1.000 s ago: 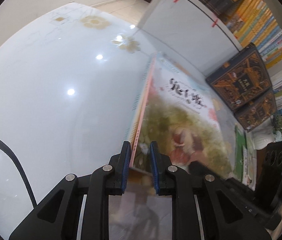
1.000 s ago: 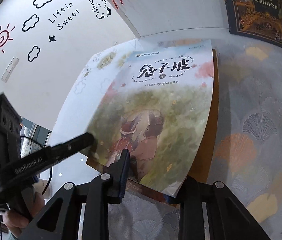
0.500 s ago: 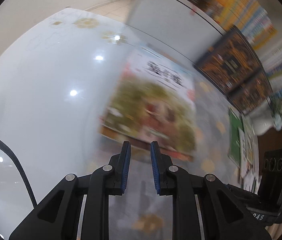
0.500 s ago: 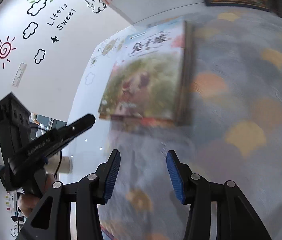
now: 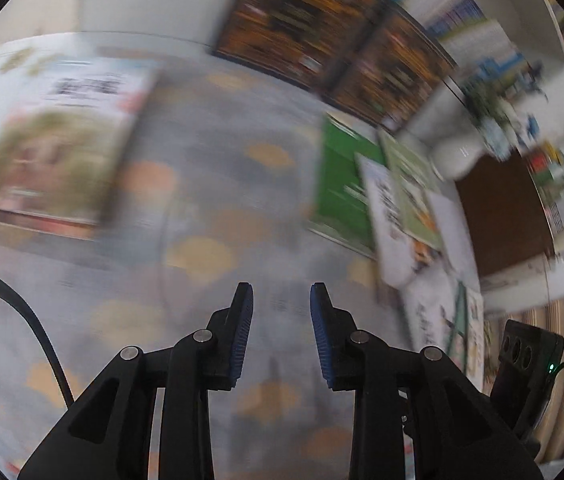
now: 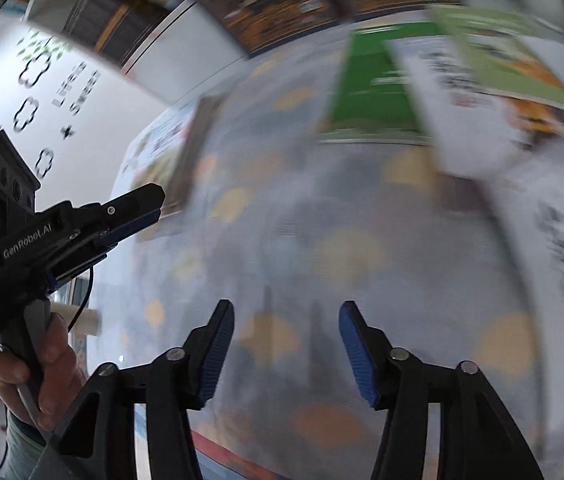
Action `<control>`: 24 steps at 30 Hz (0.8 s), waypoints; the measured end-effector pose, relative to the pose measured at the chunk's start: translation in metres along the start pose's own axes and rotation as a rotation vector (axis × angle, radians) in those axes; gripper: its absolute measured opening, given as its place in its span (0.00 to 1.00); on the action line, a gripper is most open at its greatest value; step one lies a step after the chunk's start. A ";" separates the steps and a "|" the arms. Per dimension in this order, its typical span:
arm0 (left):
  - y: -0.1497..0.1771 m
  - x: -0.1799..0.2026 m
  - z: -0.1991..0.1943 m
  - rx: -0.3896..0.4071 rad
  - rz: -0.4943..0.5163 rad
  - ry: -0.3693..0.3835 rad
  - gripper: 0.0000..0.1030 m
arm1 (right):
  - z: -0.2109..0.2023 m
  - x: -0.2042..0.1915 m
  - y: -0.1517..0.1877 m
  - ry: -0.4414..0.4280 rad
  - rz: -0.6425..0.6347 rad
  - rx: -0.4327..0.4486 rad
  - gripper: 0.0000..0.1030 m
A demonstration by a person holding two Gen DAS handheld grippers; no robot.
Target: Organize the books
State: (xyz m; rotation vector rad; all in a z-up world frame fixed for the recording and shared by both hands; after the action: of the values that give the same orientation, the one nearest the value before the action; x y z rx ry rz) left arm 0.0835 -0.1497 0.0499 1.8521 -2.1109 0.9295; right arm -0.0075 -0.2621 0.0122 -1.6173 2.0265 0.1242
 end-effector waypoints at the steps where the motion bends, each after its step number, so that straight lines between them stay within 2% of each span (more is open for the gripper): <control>1: 0.005 0.014 0.008 -0.014 0.012 0.008 0.26 | -0.010 0.019 0.004 0.009 0.025 0.012 0.54; 5: 0.027 0.072 0.046 -0.088 0.067 0.052 0.27 | -0.042 0.072 0.016 0.033 0.111 0.043 0.54; 7: 0.042 0.105 0.069 -0.139 0.094 0.101 0.27 | -0.063 0.098 0.021 0.067 0.137 0.086 0.54; 12: 0.079 0.180 0.114 -0.259 0.169 0.203 0.27 | -0.129 0.176 0.026 0.250 0.188 0.237 0.54; 15: 0.100 0.221 0.138 -0.323 0.225 0.242 0.27 | -0.172 0.248 0.035 0.384 0.290 0.330 0.54; 17: 0.115 0.246 0.155 -0.365 0.248 0.266 0.27 | -0.187 0.293 0.042 0.435 0.371 0.355 0.54; 21: 0.142 0.282 0.184 -0.434 0.279 0.296 0.27 | -0.205 0.387 0.056 0.440 0.550 0.365 0.54; 24: 0.155 0.298 0.198 -0.459 0.309 0.289 0.27 | -0.196 0.426 0.047 0.405 0.587 0.330 0.54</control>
State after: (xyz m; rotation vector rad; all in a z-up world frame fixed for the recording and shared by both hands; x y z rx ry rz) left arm -0.0723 -0.5034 -0.0025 1.1264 -2.2201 0.6431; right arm -0.1770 -0.6998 -0.0295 -0.8601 2.6134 -0.3373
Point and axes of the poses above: each gripper's, at about its wrist camera, not at the fingertips, and z roughly the way its jaws point, x to its right, y to its underside, the point moved 8 cm from there along z, roughly the way its jaws point, and after that the axes turned 6 degrees about y, right-handed, at the moved point
